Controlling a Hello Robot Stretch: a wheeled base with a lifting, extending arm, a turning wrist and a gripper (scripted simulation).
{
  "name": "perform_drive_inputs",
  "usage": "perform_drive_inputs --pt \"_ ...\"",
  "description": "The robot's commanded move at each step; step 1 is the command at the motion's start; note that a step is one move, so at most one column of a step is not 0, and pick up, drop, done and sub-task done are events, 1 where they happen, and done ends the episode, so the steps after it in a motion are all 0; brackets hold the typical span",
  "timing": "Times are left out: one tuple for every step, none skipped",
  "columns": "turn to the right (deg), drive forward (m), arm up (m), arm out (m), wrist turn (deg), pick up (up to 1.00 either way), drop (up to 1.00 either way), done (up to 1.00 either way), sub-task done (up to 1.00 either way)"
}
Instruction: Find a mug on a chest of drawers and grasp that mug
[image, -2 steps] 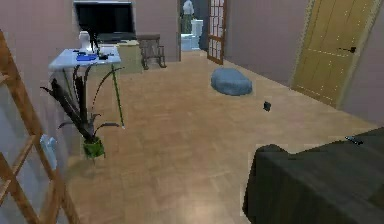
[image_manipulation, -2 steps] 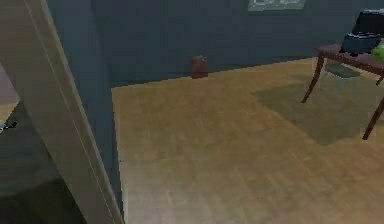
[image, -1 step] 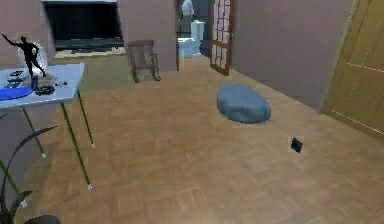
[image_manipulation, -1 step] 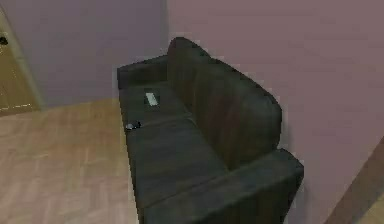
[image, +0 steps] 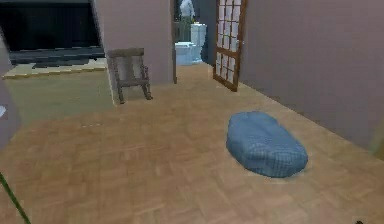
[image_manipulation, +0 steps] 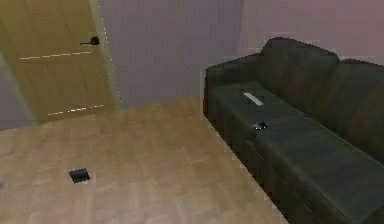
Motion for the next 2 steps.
perform_drive_inputs --pt "0.0 1.00 0.00 0.00 0.0 0.00 0.00 0.00 0.00" --pt "0.0 0.95 0.00 0.00 0.0 0.00 0.00 0.00 0.00"
